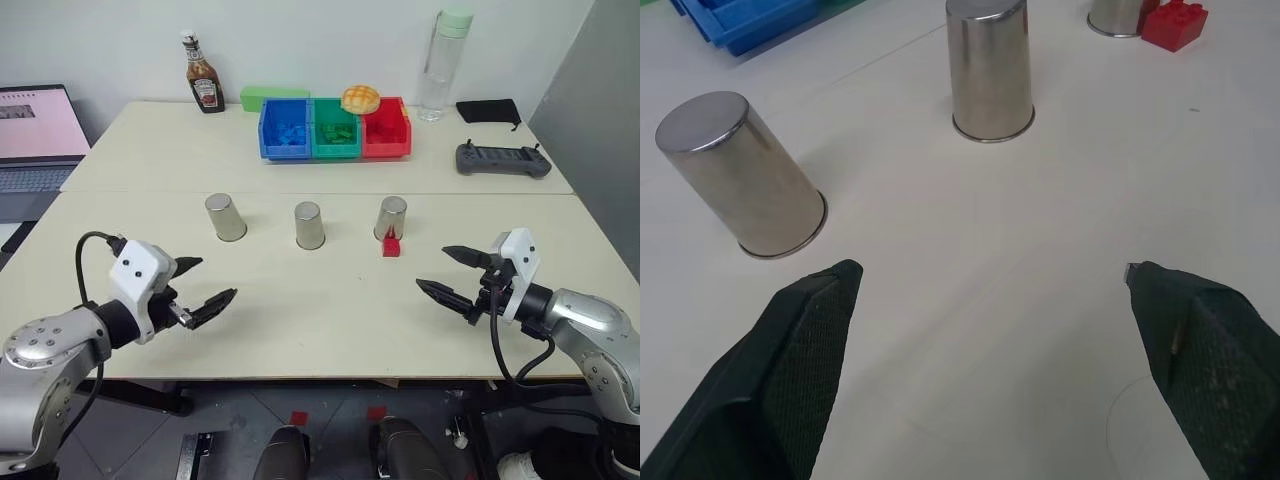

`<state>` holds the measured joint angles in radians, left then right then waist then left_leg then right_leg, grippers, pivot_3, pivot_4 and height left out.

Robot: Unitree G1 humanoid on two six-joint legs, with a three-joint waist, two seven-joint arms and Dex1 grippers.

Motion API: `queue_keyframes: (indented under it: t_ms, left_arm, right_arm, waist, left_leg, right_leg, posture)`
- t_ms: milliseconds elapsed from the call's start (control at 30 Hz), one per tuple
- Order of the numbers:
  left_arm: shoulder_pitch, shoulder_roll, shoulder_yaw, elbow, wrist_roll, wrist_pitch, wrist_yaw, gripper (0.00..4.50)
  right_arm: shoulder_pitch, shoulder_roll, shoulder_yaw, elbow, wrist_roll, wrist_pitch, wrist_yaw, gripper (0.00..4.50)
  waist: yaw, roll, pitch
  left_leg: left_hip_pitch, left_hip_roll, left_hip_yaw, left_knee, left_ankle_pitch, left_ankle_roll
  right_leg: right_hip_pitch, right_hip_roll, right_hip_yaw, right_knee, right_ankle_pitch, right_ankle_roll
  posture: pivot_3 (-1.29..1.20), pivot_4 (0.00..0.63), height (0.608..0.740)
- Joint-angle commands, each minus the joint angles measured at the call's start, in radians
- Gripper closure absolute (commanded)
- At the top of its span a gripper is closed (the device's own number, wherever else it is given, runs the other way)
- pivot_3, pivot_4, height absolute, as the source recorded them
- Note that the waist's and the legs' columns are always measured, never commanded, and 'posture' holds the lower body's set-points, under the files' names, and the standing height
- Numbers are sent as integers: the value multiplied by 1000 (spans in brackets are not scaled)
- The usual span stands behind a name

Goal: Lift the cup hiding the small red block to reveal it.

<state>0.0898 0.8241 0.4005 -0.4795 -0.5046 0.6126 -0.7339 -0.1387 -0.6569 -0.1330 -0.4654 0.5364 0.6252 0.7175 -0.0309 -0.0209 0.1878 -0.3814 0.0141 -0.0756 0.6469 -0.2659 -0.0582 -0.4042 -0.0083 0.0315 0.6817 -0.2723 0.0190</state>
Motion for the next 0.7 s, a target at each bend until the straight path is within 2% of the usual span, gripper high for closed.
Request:
queue_keyframes:
  t_ms: [33,533,700]
  left_arm:
    - [-18,-14,44,-27,-13,-32,11,0]
    - [-8,21,26,-79,-12,47,34,0]
    - [-10,11,23,-67,2,10,19,0]
  right_arm:
    - [-17,-5,-5,-14,20,1,9,38]
    - [-10,-2,1,-9,5,-12,9,38]
    - [-1,-12,-1,-10,2,-19,19,38]
  waist:
    - [0,0,0]
    - [0,0,0]
    - [0,0,0]
  left_leg:
    - [0,0,0,0,0,0]
    - [1,0,3,0,0,0]
    - [1,0,3,0,0,0]
  right_leg:
    - [0,0,1,0,0,0]
    - [0,0,4,0,0,3]
    - [0,0,5,0,0,3]
  posture:
    - [0,150,740]
    - [0,150,740]
    - [0,150,740]
